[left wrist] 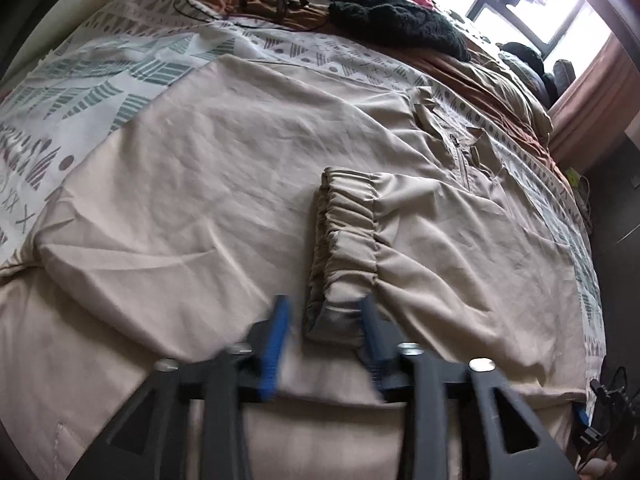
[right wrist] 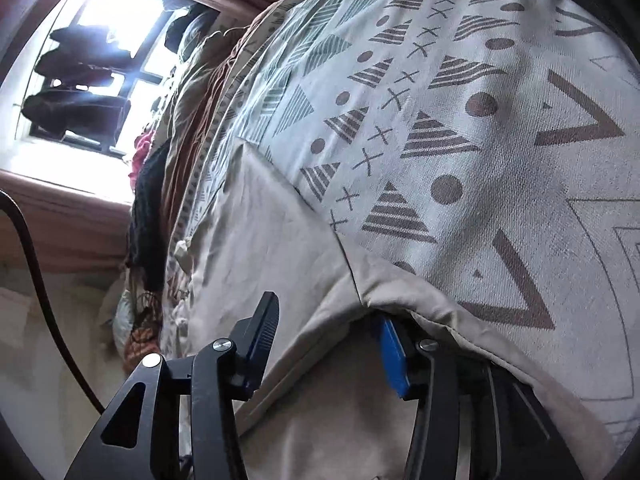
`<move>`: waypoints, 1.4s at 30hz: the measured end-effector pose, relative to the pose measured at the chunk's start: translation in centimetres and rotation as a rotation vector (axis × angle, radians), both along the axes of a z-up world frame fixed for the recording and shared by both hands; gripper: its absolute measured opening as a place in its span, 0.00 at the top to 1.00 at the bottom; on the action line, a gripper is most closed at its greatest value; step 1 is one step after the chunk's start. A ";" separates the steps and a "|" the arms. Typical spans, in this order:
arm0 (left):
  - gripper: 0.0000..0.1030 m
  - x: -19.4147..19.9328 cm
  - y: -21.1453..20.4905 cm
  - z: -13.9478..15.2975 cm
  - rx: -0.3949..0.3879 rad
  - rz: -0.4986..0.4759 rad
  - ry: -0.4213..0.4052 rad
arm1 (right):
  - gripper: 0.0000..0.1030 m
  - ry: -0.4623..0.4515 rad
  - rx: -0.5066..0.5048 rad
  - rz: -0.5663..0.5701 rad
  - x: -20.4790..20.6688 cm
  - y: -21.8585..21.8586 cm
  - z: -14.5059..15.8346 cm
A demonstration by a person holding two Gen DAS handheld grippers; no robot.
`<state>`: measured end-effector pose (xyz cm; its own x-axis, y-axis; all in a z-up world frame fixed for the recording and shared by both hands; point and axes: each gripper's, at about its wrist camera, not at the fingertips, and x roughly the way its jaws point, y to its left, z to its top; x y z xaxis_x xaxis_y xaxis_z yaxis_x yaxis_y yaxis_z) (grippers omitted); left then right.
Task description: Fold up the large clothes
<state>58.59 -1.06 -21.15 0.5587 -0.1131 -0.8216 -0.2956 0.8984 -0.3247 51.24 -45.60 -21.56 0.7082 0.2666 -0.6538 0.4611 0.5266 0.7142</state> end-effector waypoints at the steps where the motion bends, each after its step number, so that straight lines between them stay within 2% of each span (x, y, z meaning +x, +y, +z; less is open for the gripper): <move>1: 0.41 -0.2 0.1 0.2 -0.005 0.003 0.000 | 0.53 0.004 -0.004 0.002 0.1 0.3 0.2; 5: 0.38 -0.9 0.6 1.8 -0.025 0.011 0.011 | 0.53 0.019 -0.037 0.013 -0.2 1.1 1.0; 7: 0.28 -1.5 0.7 3.0 -0.023 0.009 -0.008 | 0.51 0.023 -0.065 0.025 -0.4 1.5 1.5; 10: 0.20 -2.9 0.6 4.9 0.013 0.017 -0.043 | 0.35 0.028 -0.088 0.036 -1.0 2.0 2.1; 13: 0.17 -4.3 0.3 6.5 0.020 0.003 -0.071 | 0.28 0.009 -0.085 0.041 -2.1 2.1 2.9; 17: 0.12 -6.3 -0.1 8.1 0.028 -0.017 -0.087 | 0.12 -0.015 -0.109 0.047 -3.8 2.4 4.3; 20: 0.12 -8.4 -0.3 9.8 0.017 -0.027 -0.113 | 0.04 -0.044 -0.118 0.056 -5.4 2.7 5.2; 21: 0.09 -9.0 -0.4 10.4 0.019 -0.028 -0.128 | 0.01 -0.046 -0.118 0.056 -5.9 2.7 5.3; 23: 0.04 -10.9 -0.4 11.6 0.014 -0.029 -0.167 | 0.00 -0.050 -0.110 0.055 -7.2 2.7 5.5; 26: 0.03 -13.8 0.3 12.9 0.014 -0.003 -0.191 | 0.00 -0.062 -0.105 0.045 -8.9 2.6 6.0; 28: 0.03 -15.5 1.1 13.7 -0.020 0.022 -0.214 | 0.00 -0.064 -0.121 0.031 -10.2 2.6 6.2; 32: 0.02 -18.1 1.9 15.0 0.011 0.022 -0.233 | 0.00 -0.087 -0.148 0.031 -12.3 3.2 7.0; 38: 0.02 -22.7 3.6 14.9 0.043 0.024 -0.232 | 0.00 -0.106 -0.195 0.029 -14.5 4.2 8.4; 42: 0.02 -25.7 4.9 14.1 0.032 0.028 -0.227 | 0.00 -0.121 -0.231 0.021 -16.6 5.0 9.4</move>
<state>32.93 3.81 -7.05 0.7320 -0.0709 -0.6776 -0.2437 0.9015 -0.3576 34.64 -40.64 -12.15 0.7811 0.1354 -0.6096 0.3669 0.6905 0.6234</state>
